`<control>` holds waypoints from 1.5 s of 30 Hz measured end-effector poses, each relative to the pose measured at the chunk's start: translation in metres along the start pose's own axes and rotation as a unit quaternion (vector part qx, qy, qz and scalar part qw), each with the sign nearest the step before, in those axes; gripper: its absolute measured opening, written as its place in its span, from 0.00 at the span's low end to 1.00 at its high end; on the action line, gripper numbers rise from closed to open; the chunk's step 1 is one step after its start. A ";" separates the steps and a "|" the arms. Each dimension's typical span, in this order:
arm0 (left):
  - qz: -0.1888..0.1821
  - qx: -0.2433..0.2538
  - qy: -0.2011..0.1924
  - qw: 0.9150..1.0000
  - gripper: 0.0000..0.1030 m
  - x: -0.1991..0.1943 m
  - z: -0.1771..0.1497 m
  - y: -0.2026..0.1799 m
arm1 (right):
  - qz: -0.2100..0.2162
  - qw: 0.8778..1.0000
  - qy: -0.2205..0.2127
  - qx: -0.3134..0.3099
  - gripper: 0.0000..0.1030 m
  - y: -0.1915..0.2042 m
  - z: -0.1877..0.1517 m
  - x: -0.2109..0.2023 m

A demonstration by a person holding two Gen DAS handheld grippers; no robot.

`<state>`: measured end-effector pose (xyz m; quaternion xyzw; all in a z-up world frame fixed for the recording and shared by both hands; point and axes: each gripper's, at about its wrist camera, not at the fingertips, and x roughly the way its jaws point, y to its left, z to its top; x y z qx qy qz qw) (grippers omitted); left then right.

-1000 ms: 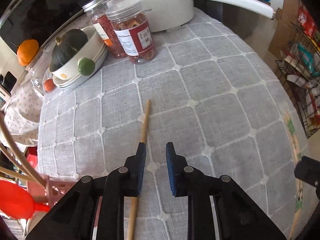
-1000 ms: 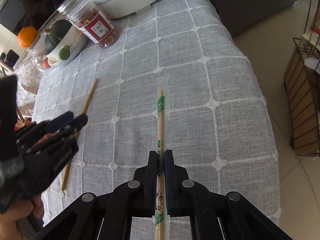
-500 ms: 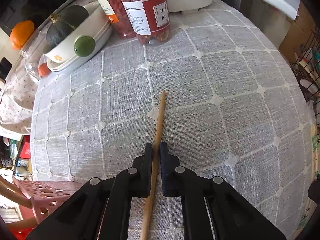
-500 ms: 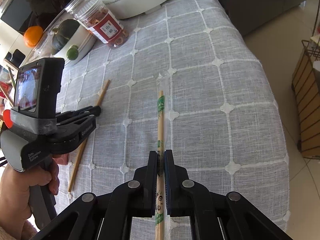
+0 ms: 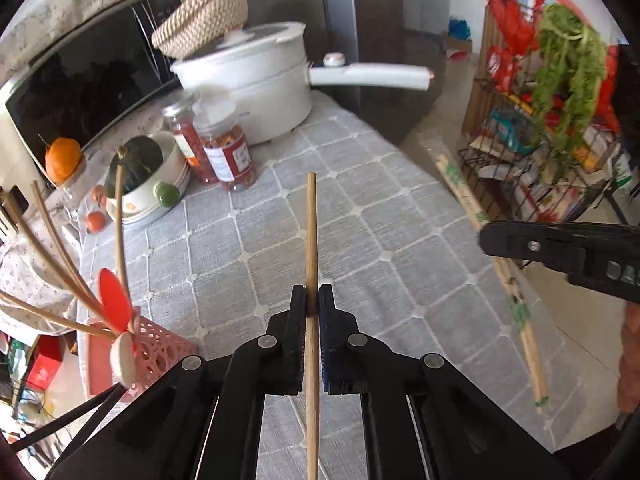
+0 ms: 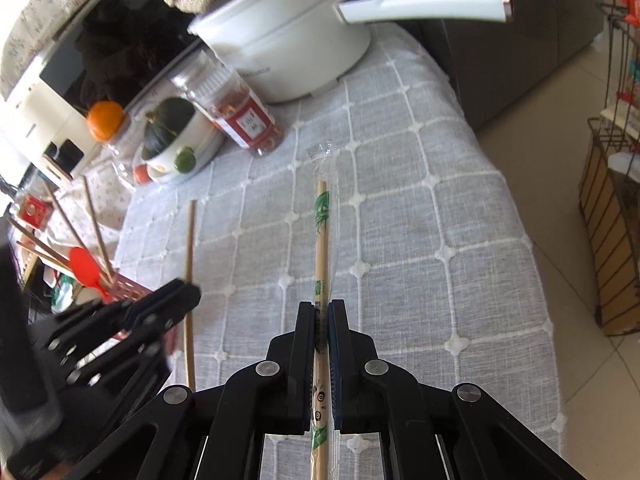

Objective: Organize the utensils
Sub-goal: 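Lift both chopsticks upright and carry them over the pink basket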

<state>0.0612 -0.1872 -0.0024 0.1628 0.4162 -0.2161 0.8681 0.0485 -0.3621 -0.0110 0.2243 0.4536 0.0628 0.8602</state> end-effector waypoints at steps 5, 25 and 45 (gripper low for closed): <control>-0.039 -0.003 -0.091 0.995 0.06 -0.084 -0.008 0.001 | 0.014 0.999 -0.041 -0.010 0.05 0.018 -0.006 -0.025; 0.041 -0.131 -0.373 0.918 0.06 -0.215 -0.026 0.142 | 0.050 0.990 -0.114 -0.063 0.05 0.097 -0.004 -0.026; 0.082 -0.124 -0.359 0.921 0.06 -0.059 -0.034 0.189 | 0.066 0.987 -0.130 -0.071 0.05 0.131 0.010 0.016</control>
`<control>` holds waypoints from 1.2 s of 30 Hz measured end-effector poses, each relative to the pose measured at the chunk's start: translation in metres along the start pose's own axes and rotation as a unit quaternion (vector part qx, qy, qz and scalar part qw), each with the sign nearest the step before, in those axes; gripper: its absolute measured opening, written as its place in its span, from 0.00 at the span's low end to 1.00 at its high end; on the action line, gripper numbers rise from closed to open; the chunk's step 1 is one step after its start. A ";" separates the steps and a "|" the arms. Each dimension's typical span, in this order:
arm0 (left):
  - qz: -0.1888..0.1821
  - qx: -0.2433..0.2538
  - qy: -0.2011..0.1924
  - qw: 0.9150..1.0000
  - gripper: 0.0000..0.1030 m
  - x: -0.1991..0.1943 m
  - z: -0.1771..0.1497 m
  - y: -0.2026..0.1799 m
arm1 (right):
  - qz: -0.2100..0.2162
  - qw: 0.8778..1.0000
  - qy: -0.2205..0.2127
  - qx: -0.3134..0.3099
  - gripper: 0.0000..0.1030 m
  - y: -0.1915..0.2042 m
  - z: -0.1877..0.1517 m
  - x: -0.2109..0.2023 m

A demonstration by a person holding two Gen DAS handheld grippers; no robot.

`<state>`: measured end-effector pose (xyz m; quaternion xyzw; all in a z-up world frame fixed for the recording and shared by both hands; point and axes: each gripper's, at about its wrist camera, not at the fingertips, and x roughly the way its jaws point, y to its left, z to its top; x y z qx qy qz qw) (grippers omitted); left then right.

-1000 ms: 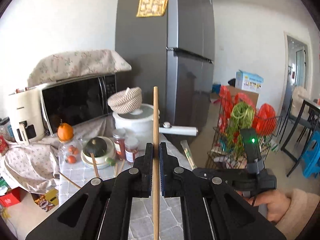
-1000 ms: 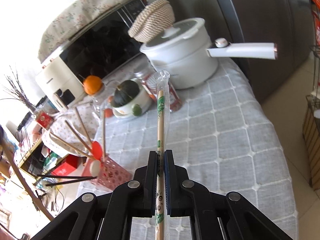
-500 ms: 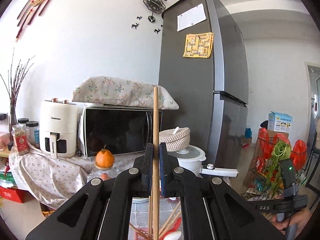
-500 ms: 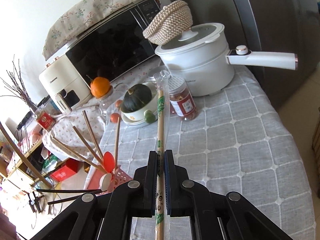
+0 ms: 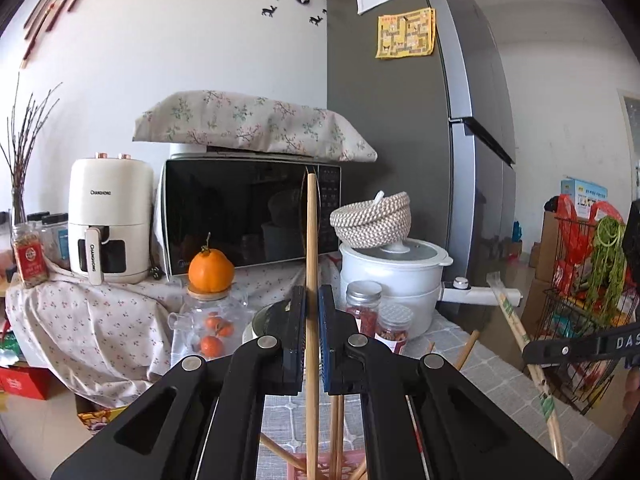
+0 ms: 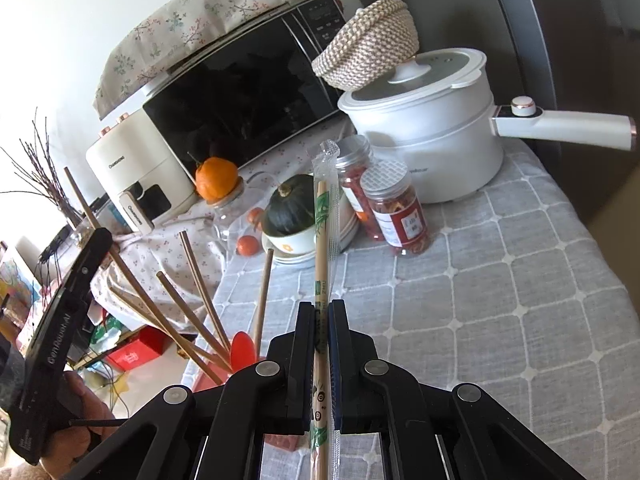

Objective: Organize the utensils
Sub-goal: 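Lift both chopsticks upright and carry them over the pink basket, then lower both chopsticks into the pink basket and open both tools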

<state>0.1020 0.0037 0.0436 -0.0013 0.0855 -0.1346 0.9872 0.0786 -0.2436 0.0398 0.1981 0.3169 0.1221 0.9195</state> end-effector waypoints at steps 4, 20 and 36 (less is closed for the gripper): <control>-0.005 0.014 0.026 1.000 0.06 0.009 -0.017 0.000 | 0.001 1.000 -0.009 -0.004 0.05 0.002 0.000 -0.001; -0.034 -0.011 0.148 0.988 0.23 -0.012 -0.024 0.014 | -0.016 0.991 -0.126 -0.037 0.05 0.046 0.001 -0.058; 0.032 -0.074 0.356 0.931 0.58 -0.034 -0.043 0.097 | -0.036 0.968 -0.241 -0.051 0.05 0.162 -0.025 -0.103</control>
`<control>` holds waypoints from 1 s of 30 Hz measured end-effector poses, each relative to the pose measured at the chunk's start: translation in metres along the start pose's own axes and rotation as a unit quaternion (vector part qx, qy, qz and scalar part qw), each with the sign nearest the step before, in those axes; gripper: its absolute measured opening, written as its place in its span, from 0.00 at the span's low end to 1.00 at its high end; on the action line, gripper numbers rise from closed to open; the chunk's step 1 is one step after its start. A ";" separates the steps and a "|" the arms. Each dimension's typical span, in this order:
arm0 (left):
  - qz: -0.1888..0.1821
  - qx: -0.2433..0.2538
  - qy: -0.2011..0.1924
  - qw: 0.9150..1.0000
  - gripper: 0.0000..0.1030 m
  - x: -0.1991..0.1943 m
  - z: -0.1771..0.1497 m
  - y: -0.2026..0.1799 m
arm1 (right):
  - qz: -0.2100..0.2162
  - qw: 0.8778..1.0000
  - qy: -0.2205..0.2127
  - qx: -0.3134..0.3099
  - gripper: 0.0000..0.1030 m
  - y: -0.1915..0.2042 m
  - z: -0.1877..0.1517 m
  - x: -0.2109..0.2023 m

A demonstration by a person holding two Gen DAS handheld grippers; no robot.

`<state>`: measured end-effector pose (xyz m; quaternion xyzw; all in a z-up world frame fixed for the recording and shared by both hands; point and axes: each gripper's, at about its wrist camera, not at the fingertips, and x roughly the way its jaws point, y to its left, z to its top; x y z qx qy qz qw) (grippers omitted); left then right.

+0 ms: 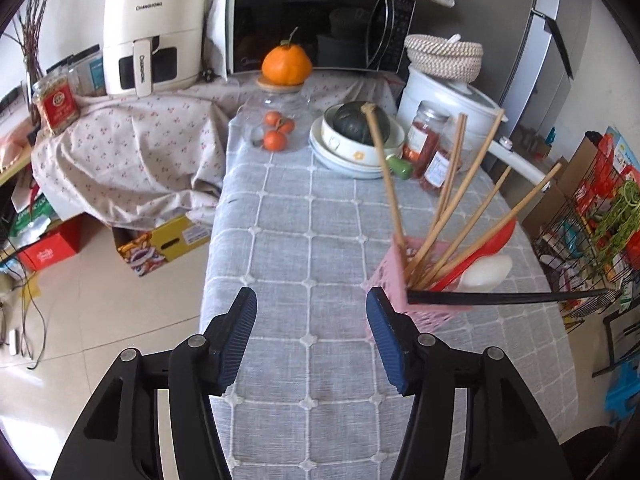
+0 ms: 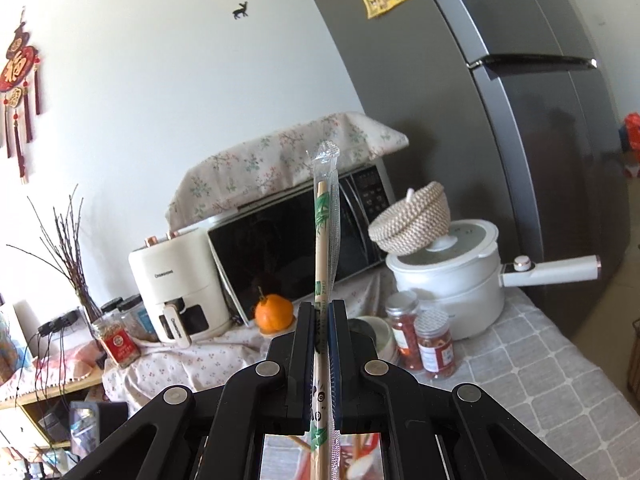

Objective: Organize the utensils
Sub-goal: 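Lower both chopsticks into the pink basket and open both tools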

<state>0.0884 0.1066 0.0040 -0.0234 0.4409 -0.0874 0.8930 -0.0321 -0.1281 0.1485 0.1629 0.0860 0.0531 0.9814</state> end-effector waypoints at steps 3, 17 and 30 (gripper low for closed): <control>0.011 -0.008 0.017 1.000 0.58 0.010 -0.007 0.018 | 0.004 1.000 0.002 -0.002 0.05 0.031 -0.010 0.017; 0.025 -0.050 0.015 0.998 0.58 0.028 -0.004 0.069 | -0.210 0.966 -0.124 -0.087 0.05 0.070 -0.103 0.115; 0.045 -0.073 -0.011 0.996 0.58 0.039 0.004 0.082 | -0.284 0.943 -0.139 -0.105 0.08 0.057 -0.155 0.143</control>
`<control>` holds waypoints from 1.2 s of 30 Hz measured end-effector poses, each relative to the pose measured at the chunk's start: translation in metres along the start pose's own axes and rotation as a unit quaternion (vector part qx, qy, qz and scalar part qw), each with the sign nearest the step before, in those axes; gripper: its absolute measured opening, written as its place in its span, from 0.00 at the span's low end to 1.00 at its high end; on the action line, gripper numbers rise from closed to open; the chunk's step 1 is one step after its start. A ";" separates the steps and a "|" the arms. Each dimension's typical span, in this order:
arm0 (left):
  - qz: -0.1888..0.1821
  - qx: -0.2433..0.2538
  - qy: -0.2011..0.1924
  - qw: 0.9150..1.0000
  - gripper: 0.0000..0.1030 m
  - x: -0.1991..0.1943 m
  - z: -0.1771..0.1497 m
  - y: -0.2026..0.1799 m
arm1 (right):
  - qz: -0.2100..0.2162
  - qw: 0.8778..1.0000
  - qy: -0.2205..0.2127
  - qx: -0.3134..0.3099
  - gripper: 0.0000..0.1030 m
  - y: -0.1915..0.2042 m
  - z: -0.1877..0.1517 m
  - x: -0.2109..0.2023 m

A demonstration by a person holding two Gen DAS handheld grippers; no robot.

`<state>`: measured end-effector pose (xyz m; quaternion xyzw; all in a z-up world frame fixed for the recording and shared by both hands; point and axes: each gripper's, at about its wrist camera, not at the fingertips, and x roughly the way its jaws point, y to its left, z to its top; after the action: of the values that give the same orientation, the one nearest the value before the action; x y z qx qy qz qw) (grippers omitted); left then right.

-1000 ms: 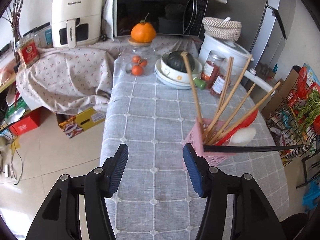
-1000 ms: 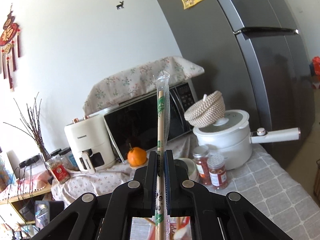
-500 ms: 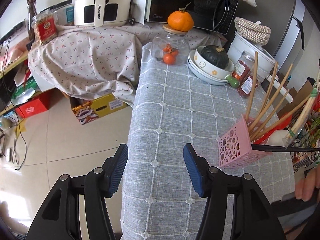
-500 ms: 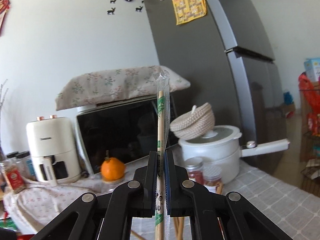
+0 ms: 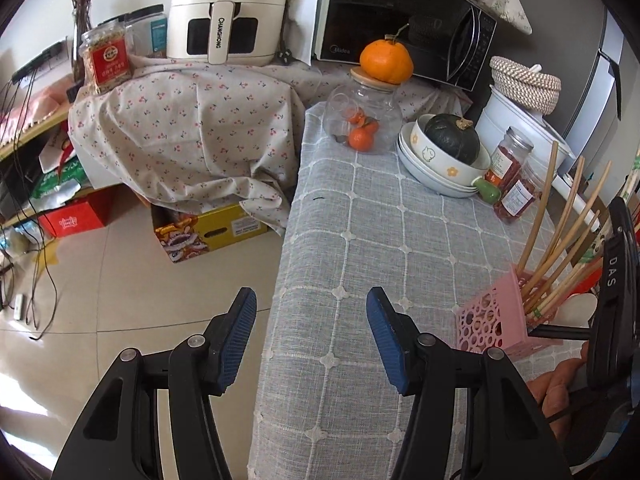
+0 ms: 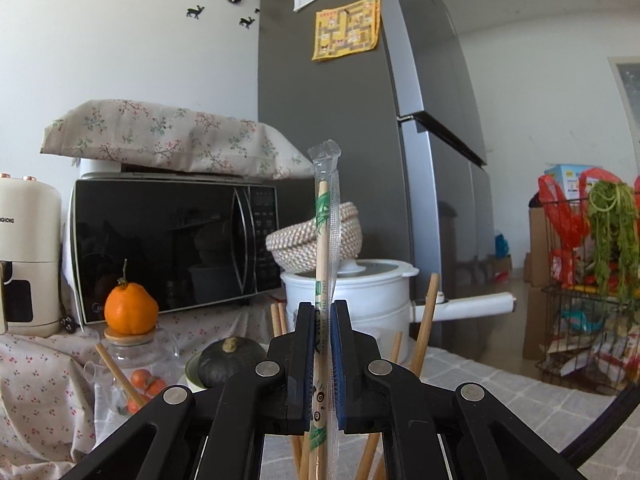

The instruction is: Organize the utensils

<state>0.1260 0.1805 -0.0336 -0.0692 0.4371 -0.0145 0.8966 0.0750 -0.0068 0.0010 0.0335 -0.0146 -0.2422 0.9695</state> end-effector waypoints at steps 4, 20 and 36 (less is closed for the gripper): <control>0.003 0.001 0.005 1.000 0.58 0.003 -0.002 -0.003 | 0.018 1.000 0.000 0.007 0.31 0.002 -0.003 -0.008; -0.020 0.021 0.013 0.999 0.63 -0.004 -0.008 -0.033 | 0.129 0.987 0.082 0.057 0.60 -0.054 0.098 -0.019; 0.033 0.065 -0.025 0.997 0.93 -0.080 -0.062 -0.112 | 0.159 0.952 0.253 -0.059 0.99 -0.185 0.108 -0.006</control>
<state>0.0319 0.0696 0.0063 0.0032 0.4149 -0.0119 0.9098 -0.0214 -0.1729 0.0951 0.0340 0.2407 -0.0689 0.9676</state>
